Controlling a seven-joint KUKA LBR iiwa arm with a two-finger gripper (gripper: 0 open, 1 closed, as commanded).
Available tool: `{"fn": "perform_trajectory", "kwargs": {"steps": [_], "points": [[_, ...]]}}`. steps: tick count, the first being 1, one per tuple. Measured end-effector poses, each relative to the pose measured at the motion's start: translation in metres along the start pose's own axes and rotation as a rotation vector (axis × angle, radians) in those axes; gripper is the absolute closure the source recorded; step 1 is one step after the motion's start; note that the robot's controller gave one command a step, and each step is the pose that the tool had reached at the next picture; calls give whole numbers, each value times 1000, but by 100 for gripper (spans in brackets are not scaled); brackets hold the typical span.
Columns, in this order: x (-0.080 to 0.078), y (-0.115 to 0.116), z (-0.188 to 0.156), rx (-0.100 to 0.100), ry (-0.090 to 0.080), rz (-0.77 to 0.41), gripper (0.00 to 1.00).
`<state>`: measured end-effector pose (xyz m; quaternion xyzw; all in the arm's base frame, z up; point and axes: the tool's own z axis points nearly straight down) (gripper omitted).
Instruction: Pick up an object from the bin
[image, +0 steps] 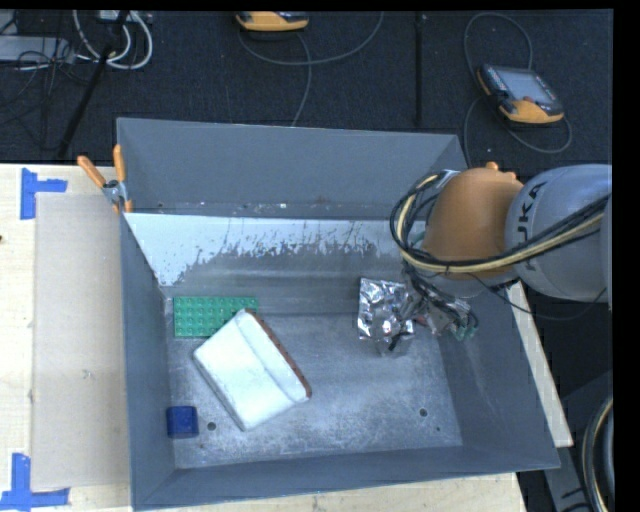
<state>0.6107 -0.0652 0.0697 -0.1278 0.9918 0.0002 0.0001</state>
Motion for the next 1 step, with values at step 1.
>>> {"fn": "perform_trajectory", "kwargs": {"steps": [1], "points": [[6, 19, -135, 3, -8, 7, 100]]}}
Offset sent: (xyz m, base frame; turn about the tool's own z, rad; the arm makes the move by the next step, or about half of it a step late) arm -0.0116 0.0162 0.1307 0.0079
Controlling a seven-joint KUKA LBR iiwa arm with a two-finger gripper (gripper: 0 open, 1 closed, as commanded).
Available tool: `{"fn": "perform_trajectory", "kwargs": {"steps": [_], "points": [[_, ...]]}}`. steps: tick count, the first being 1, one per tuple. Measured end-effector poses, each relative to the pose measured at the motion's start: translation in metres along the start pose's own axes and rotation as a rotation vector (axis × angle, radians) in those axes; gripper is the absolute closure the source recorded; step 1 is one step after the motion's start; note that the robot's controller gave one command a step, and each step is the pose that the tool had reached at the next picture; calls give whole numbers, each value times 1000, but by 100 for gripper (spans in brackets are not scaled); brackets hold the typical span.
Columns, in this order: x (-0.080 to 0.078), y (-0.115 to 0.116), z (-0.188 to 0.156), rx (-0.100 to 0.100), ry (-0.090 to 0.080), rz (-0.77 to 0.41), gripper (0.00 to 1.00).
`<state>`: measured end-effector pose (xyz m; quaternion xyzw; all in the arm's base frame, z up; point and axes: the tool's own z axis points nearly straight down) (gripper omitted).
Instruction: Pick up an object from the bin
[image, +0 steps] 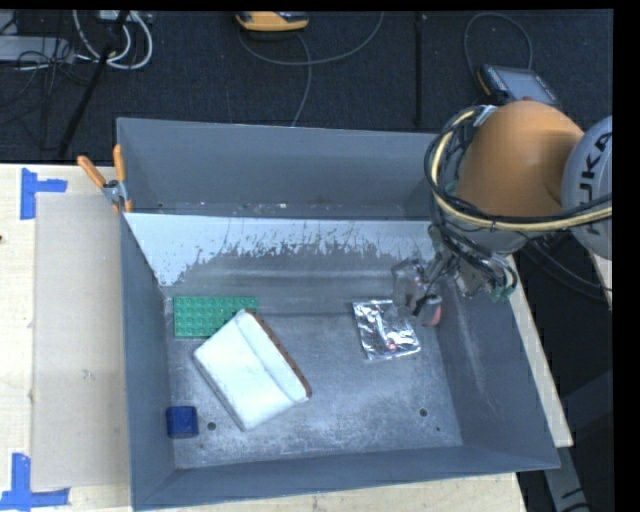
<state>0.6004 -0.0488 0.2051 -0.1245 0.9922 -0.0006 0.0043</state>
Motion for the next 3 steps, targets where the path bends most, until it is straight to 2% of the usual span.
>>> {"fn": "perform_trajectory", "kwargs": {"steps": [1, 2, 3], "points": [[57, -44, 38, -6, 11, -478, 100], [56, -43, 37, -6, 8, -477, 0], [31, -27, 137, -10, 13, -350, 0]]}}
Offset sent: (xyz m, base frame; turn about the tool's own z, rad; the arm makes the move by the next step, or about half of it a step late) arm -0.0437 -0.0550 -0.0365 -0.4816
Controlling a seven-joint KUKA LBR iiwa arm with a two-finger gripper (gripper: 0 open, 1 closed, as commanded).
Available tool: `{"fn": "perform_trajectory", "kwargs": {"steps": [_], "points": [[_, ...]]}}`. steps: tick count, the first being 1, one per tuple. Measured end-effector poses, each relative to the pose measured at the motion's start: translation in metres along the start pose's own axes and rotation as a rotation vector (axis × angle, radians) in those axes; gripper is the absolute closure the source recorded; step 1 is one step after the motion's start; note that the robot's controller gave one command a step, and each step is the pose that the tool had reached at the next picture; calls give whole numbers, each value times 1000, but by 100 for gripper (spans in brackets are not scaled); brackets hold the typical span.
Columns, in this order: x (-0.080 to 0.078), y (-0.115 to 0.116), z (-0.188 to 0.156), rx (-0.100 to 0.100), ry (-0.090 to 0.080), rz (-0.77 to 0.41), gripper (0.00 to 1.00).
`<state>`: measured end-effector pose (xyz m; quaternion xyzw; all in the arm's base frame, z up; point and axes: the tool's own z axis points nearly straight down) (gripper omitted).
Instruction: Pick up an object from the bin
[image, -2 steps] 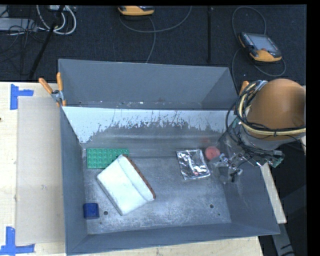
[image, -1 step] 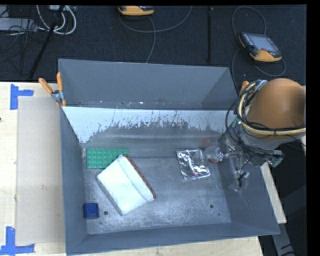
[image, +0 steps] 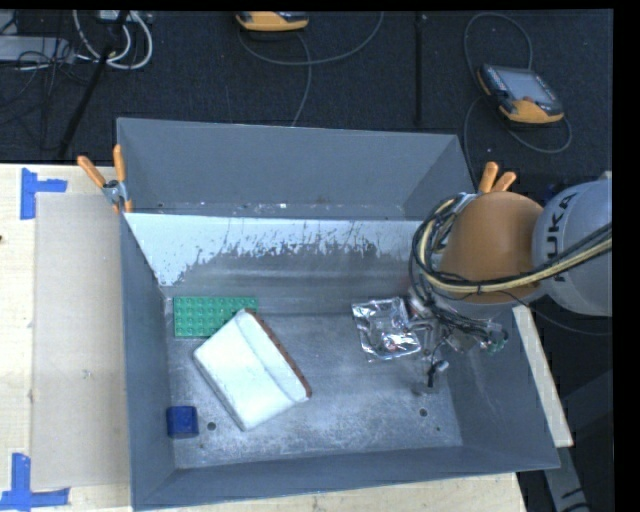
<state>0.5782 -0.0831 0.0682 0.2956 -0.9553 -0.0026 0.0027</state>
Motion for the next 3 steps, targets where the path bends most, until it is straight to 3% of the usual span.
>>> {"fn": "perform_trajectory", "kwargs": {"steps": [1, 2, 3], "points": [[-42, -20, -2, 8, -9, -18, 0], [-40, -19, -2, 6, -5, -16, 100], [-40, -19, -2, 5, -5, -15, 0]]}}
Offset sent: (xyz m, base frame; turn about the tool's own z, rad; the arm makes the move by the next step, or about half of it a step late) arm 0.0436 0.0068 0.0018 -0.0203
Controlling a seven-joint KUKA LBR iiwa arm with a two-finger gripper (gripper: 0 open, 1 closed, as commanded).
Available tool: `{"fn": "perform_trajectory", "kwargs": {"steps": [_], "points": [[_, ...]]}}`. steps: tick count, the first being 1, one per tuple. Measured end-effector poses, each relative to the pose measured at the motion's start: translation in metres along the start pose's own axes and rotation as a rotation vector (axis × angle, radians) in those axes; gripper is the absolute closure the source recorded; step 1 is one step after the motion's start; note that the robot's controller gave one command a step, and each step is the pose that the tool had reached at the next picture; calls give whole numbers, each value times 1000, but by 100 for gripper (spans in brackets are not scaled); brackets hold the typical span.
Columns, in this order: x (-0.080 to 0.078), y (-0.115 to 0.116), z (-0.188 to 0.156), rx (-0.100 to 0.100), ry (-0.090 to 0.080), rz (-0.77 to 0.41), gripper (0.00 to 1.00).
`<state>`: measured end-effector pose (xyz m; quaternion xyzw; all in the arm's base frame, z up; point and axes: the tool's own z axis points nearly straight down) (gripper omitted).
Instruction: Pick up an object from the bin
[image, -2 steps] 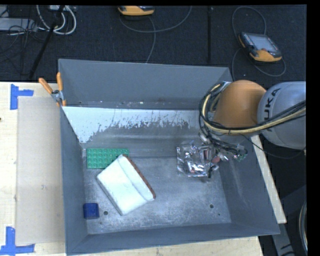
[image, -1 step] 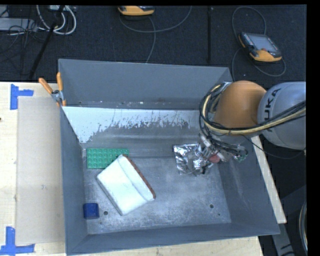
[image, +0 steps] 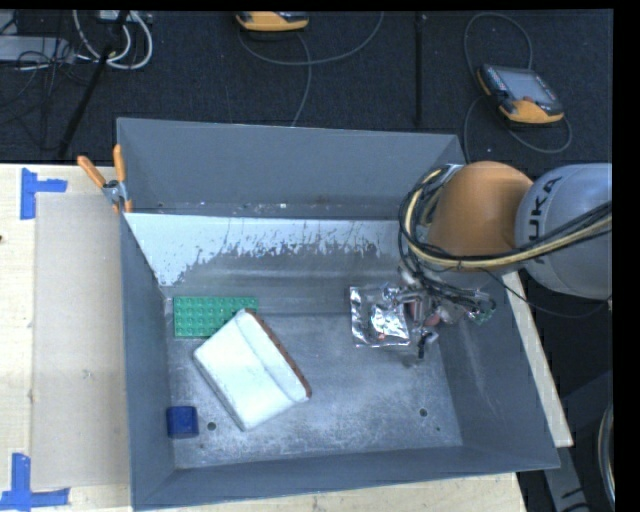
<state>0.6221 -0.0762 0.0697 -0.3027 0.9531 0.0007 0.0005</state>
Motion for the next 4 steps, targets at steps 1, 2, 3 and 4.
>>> {"fn": "perform_trajectory", "kwargs": {"steps": [1, 2, 3, 4], "points": [[0, 0, 0, 0, 0, 1, 100], [0, 0, 0, 0, 0, 1, 0], [0, 0, 0, 0, 0, 2, 100], [8, -3, -202, 8, -8, 26, 100]]}}
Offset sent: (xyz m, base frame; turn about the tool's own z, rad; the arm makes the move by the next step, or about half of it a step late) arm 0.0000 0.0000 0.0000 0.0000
